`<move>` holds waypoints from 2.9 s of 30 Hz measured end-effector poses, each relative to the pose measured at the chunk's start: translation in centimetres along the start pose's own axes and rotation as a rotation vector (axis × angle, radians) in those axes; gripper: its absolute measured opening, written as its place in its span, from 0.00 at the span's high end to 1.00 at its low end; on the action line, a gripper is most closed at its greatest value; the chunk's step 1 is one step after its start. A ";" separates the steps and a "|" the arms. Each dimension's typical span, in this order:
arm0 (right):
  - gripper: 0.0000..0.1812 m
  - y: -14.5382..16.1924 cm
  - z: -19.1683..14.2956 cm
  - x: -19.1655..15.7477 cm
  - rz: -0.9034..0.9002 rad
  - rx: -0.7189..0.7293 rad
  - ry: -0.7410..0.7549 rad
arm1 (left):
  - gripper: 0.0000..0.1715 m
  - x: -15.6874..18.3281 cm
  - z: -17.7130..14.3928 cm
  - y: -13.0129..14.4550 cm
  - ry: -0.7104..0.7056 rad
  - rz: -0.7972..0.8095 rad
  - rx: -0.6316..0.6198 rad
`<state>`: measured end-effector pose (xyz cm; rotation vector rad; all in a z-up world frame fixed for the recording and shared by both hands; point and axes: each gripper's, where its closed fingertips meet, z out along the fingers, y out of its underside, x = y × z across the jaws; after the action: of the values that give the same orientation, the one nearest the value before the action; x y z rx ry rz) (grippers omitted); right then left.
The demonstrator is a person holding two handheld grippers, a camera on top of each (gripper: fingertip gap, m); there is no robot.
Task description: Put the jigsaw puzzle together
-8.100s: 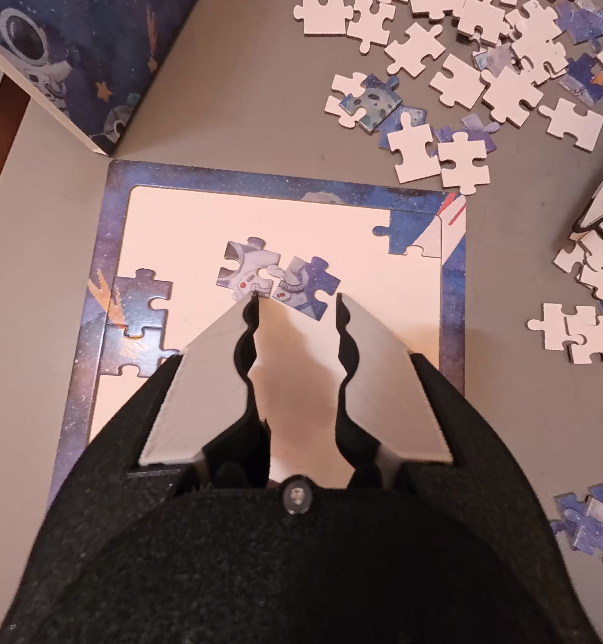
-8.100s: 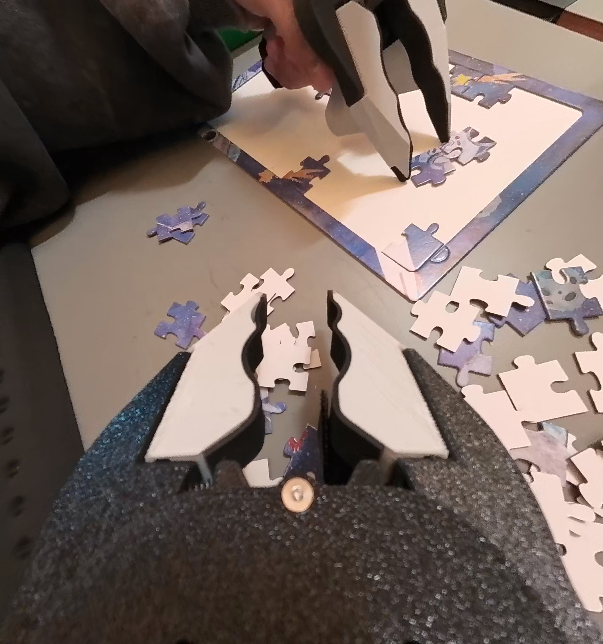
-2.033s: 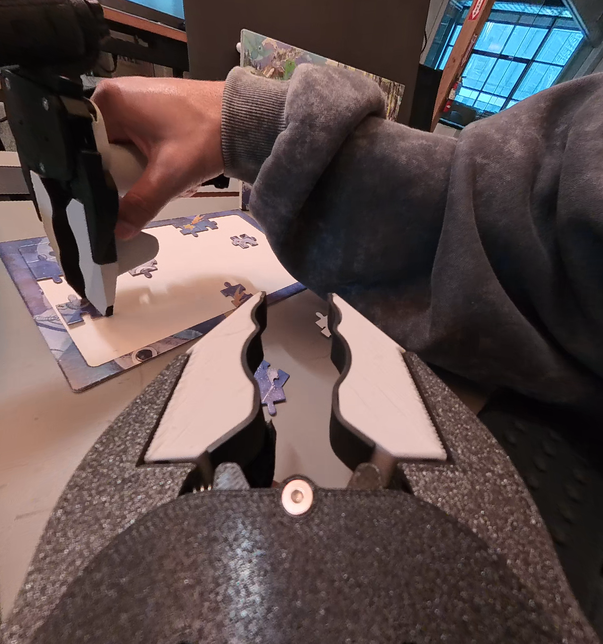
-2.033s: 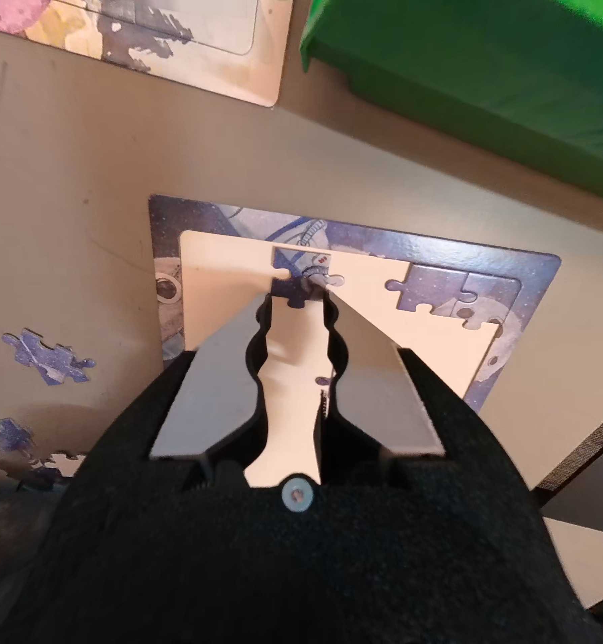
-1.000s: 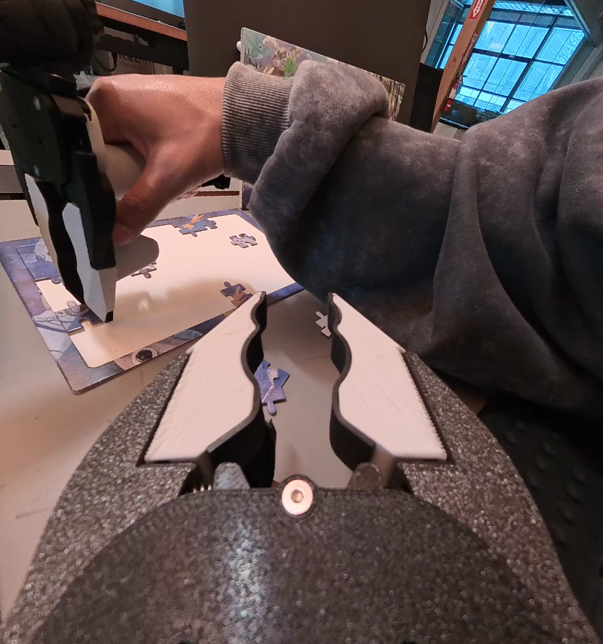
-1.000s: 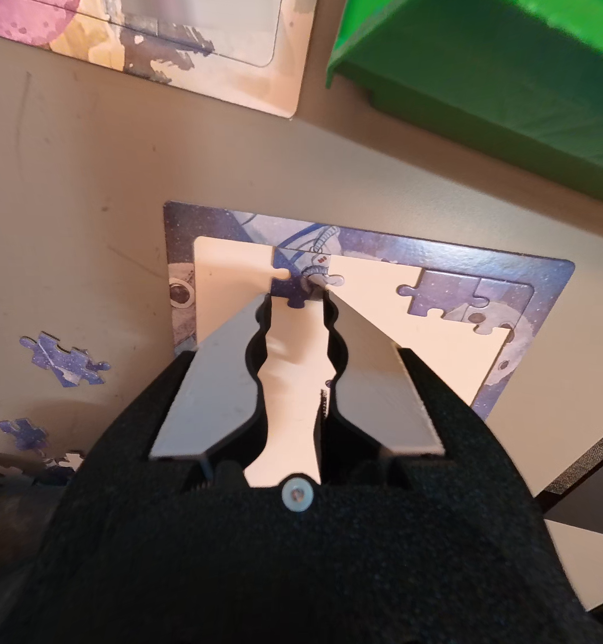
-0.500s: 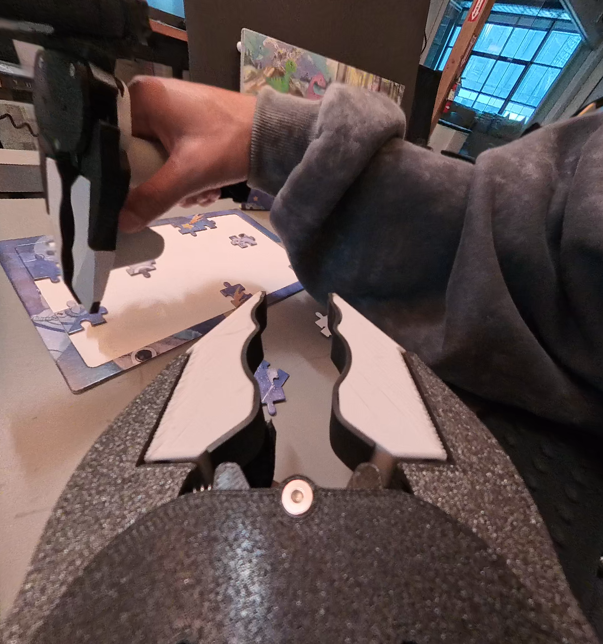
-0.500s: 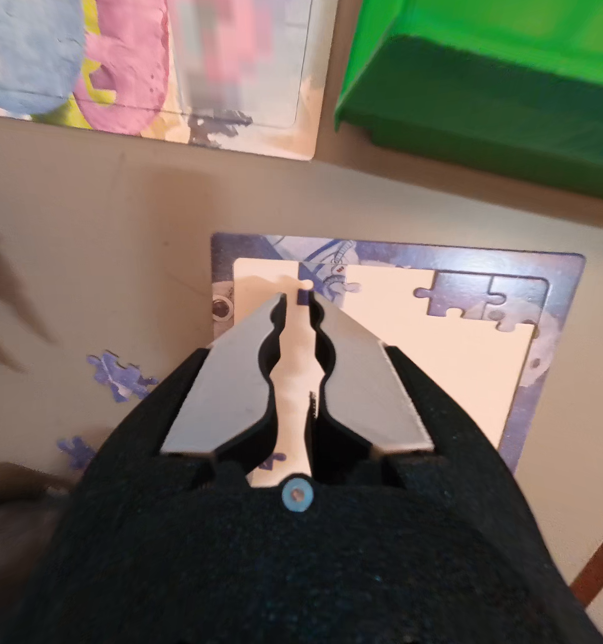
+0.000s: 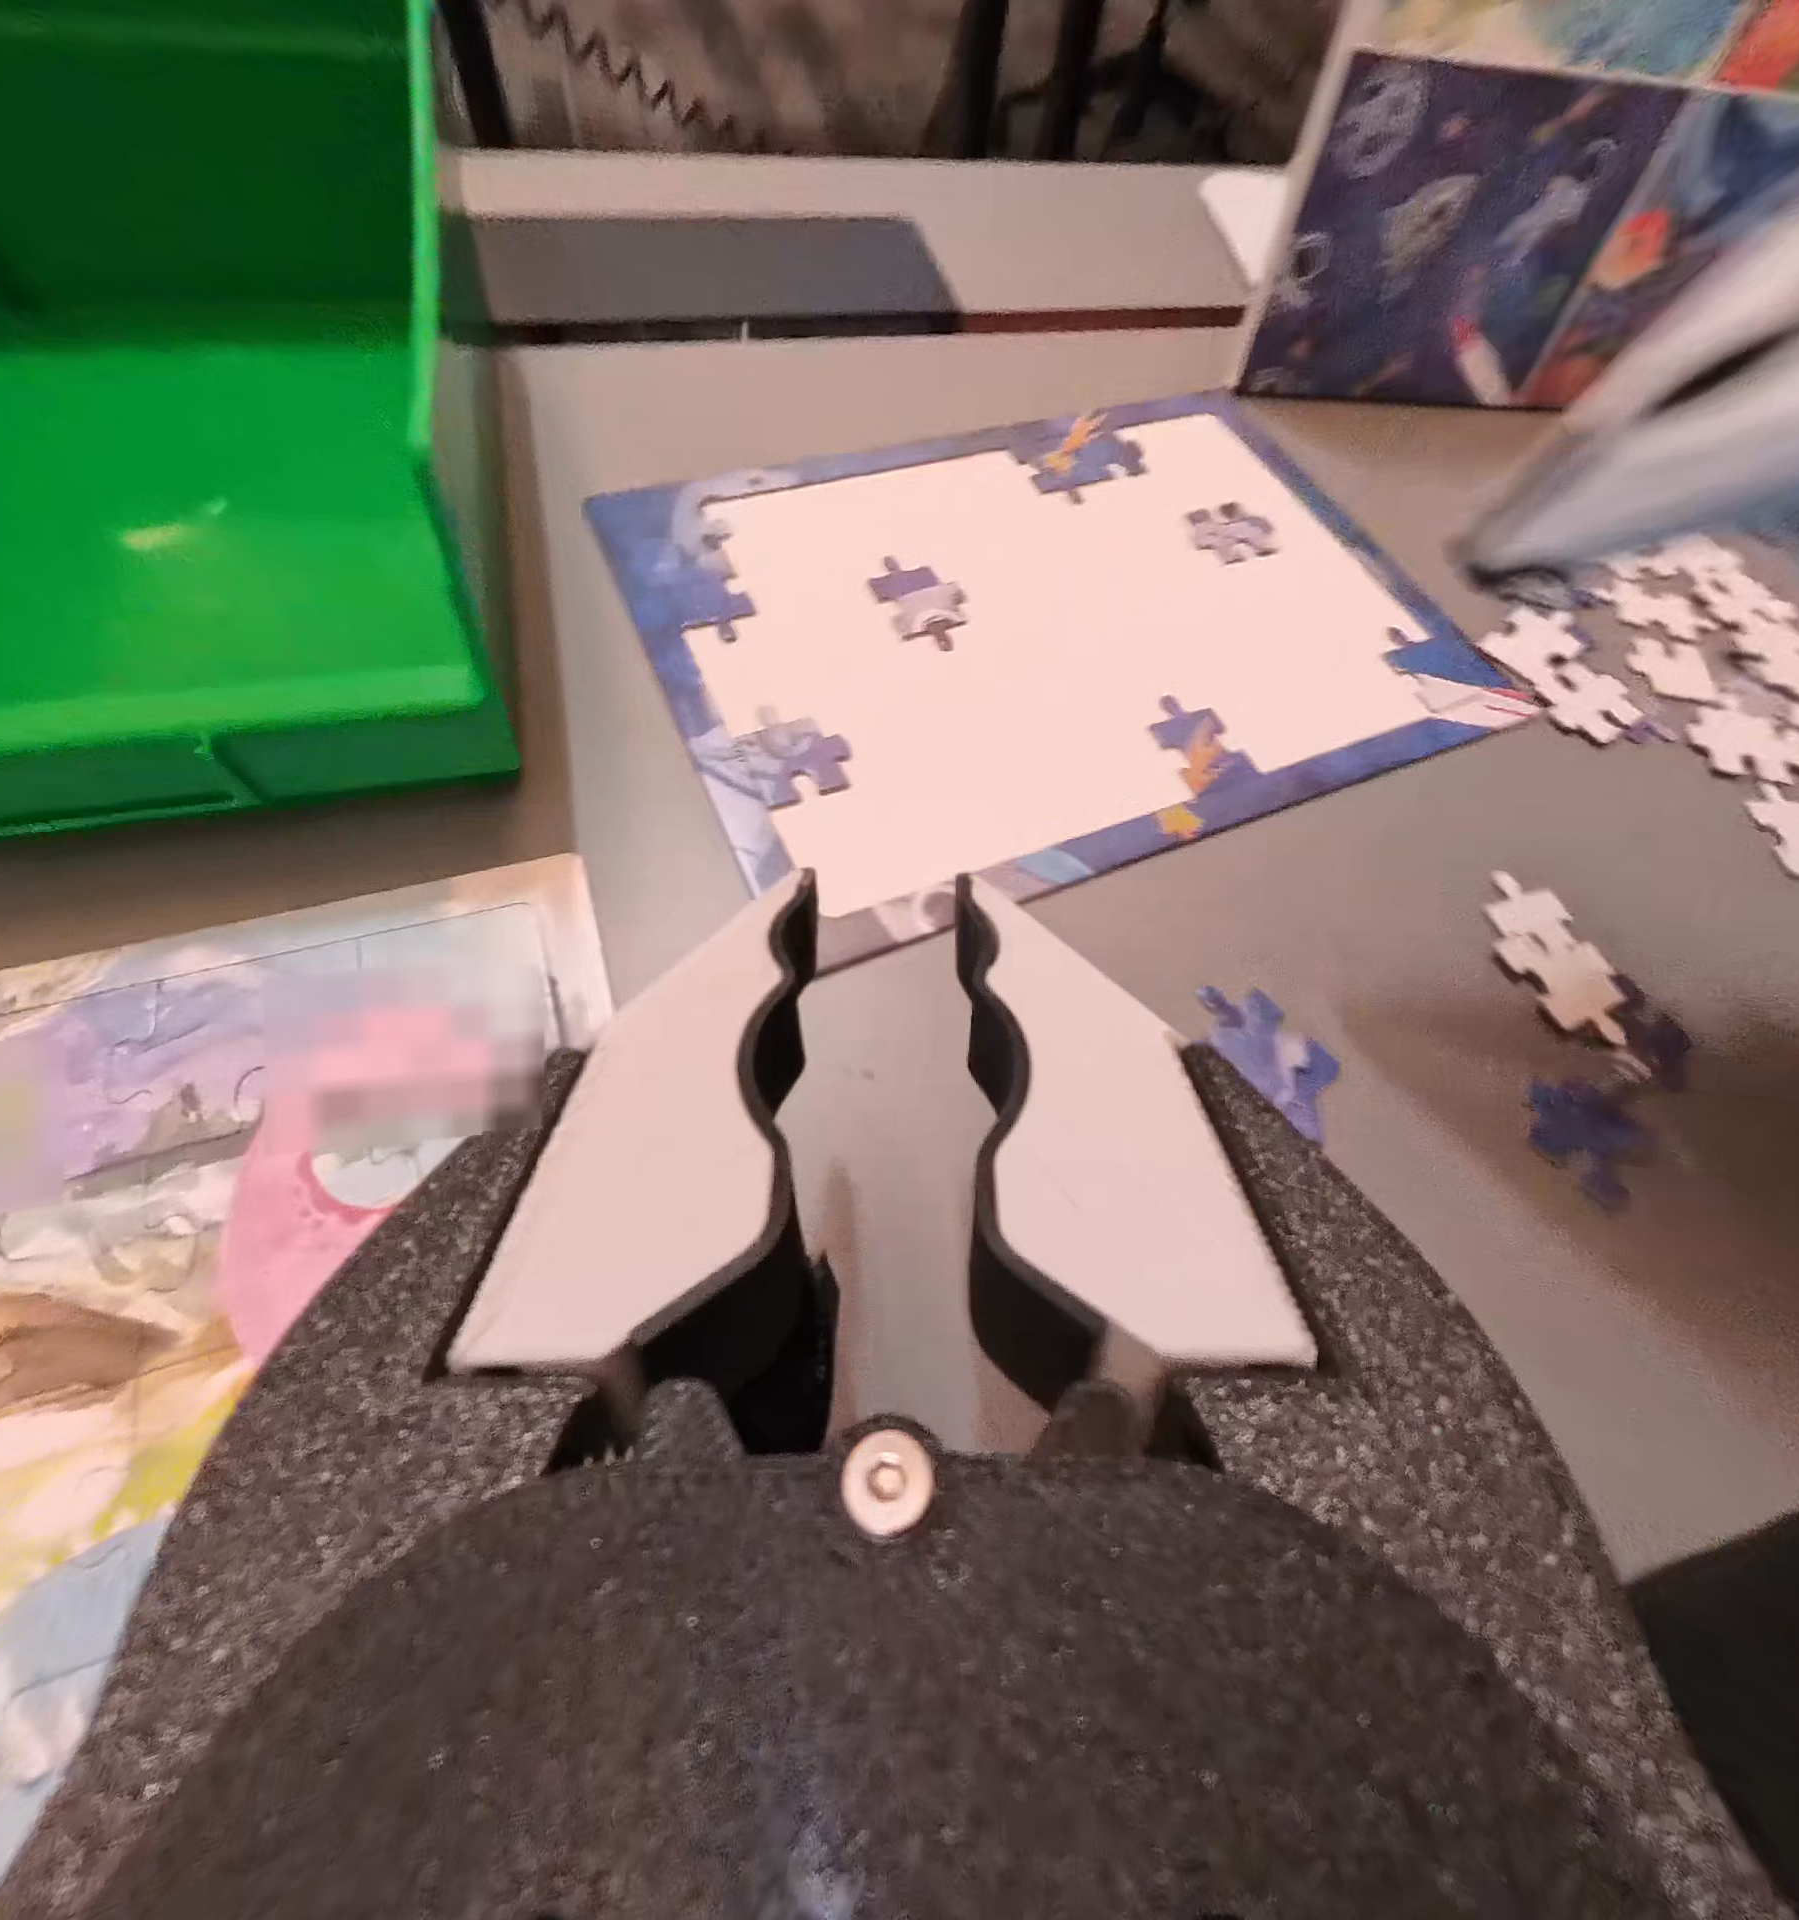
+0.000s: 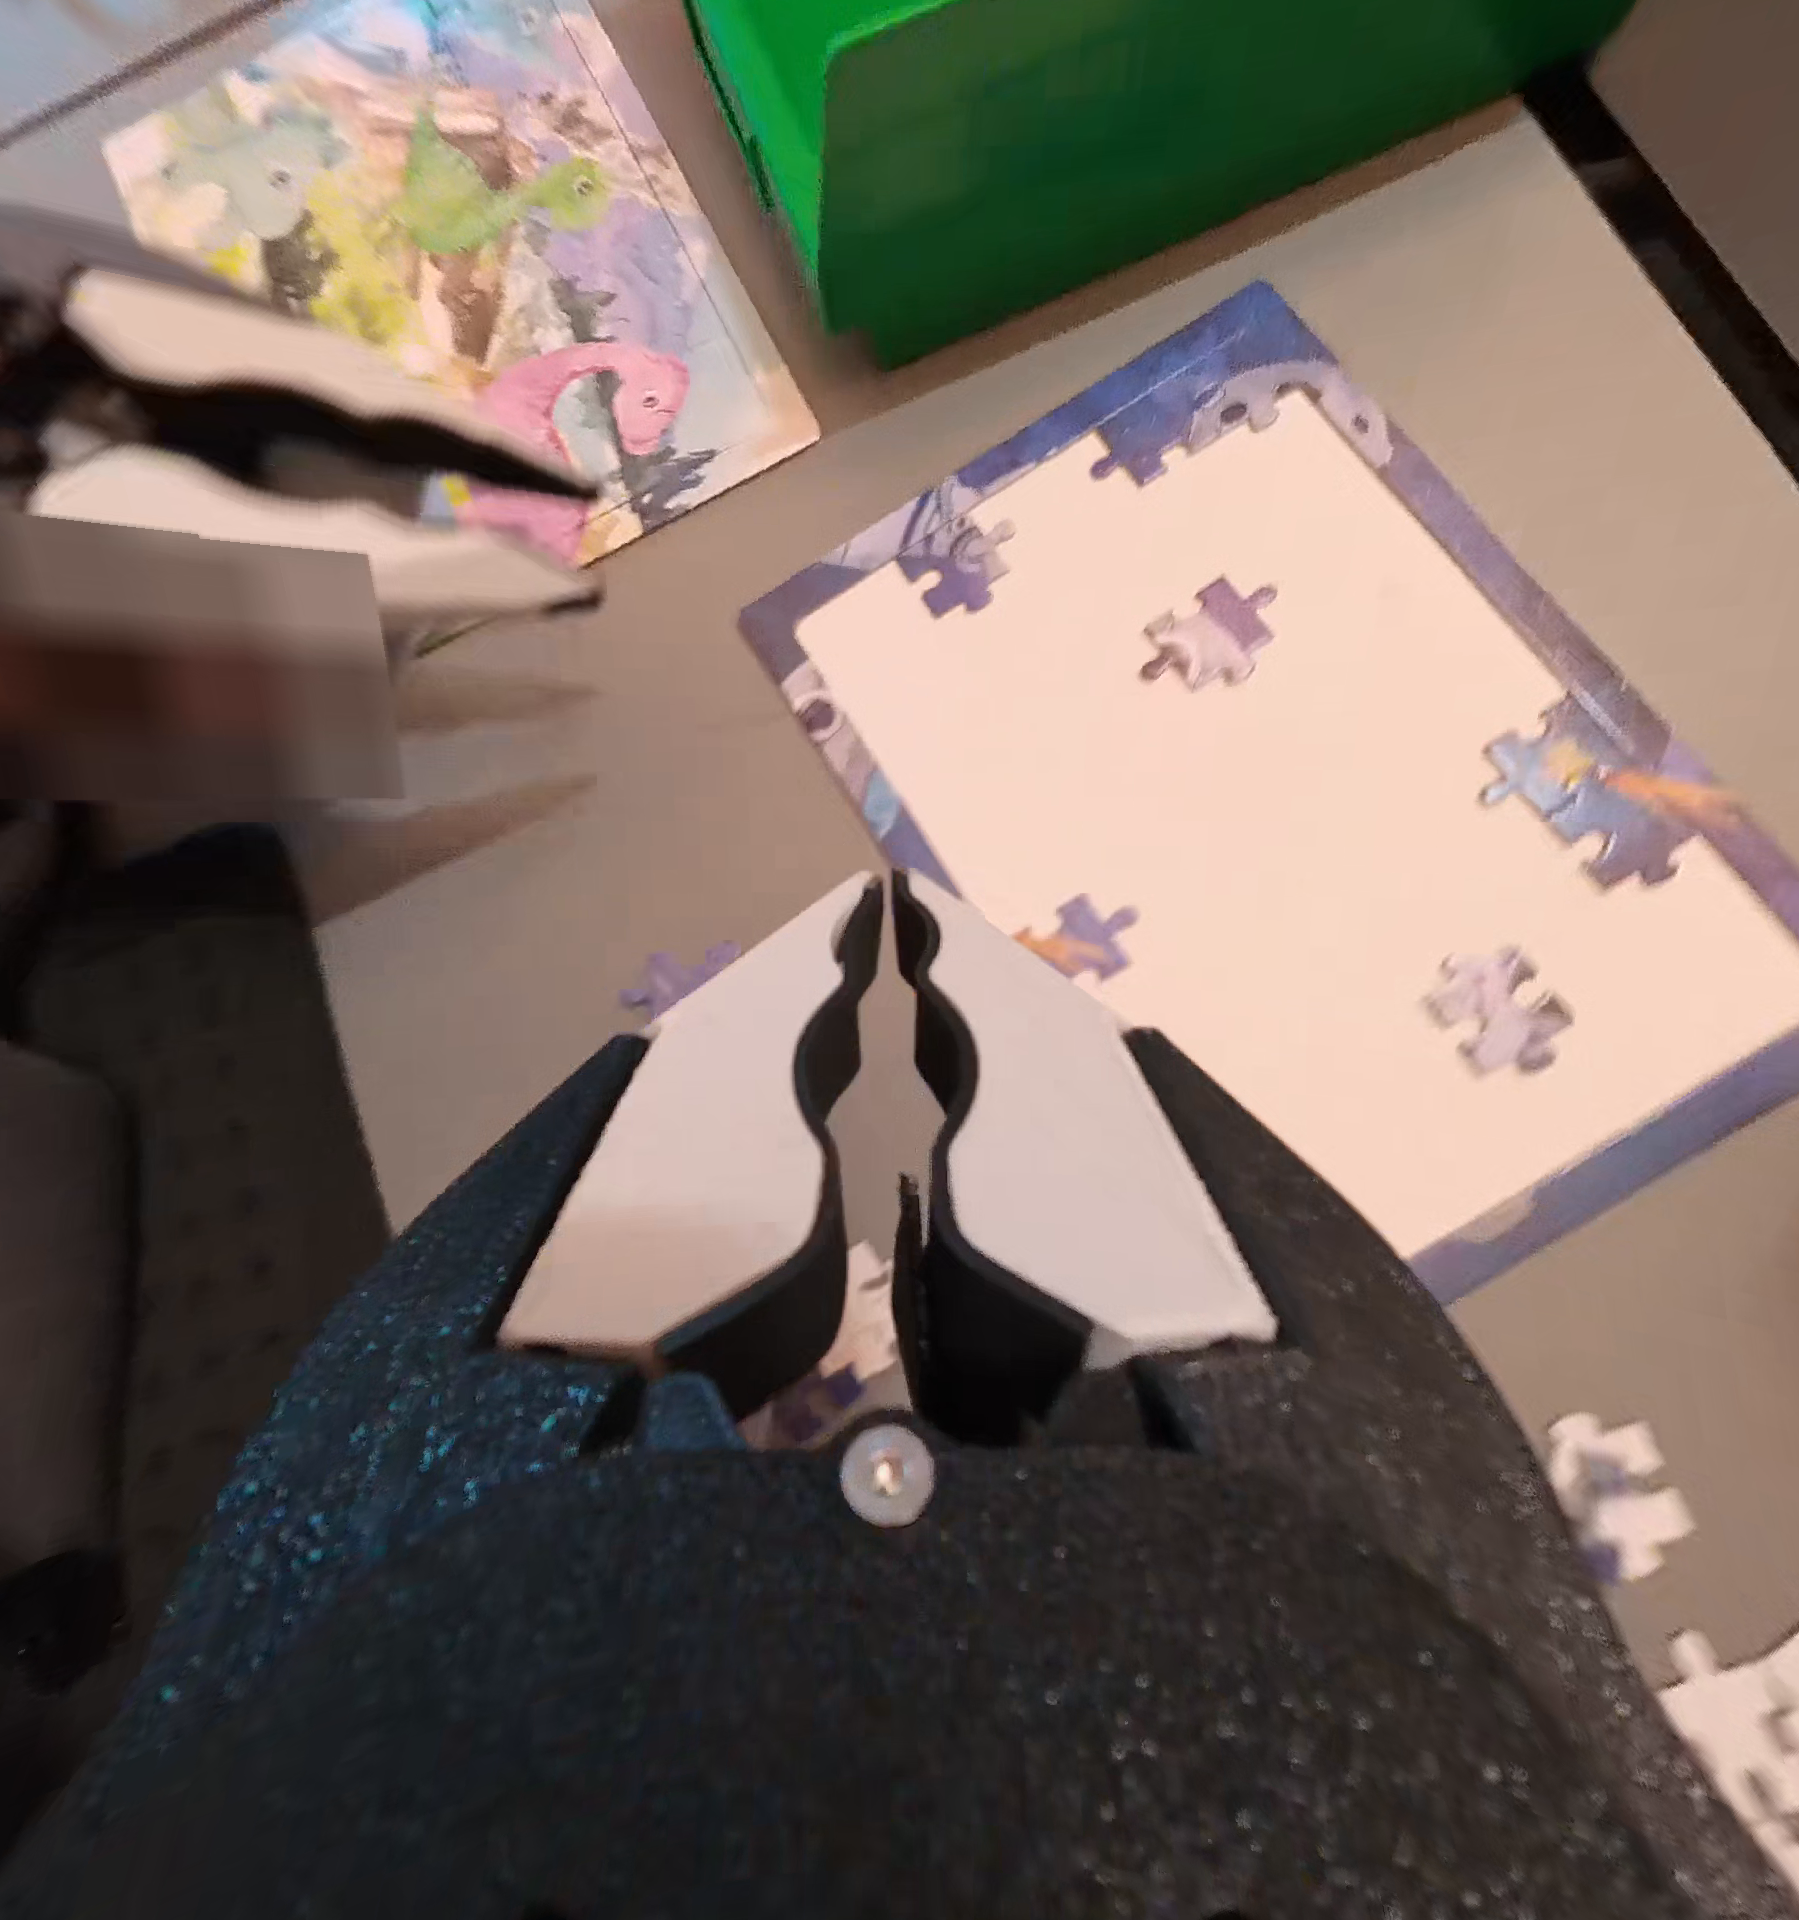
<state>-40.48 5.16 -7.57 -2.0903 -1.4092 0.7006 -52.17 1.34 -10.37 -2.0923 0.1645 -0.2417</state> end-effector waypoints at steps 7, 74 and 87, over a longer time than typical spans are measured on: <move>1.00 5.3 0.0 -0.7 0.096 0.264 0.002 | 0.82 -2.3 6.5 0.2 -0.037 0.083 -0.201; 1.00 8.2 5.6 4.4 0.196 0.073 0.157 | 1.00 -5.5 7.0 1.5 -0.163 0.284 -0.334; 1.00 8.2 5.6 4.4 0.207 0.086 0.141 | 1.00 -2.7 7.4 3.8 -0.010 0.303 -0.431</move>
<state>-37.33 7.35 -17.75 -2.1910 -1.0797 0.6660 -53.09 6.19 -17.66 -2.4543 0.5642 -0.0099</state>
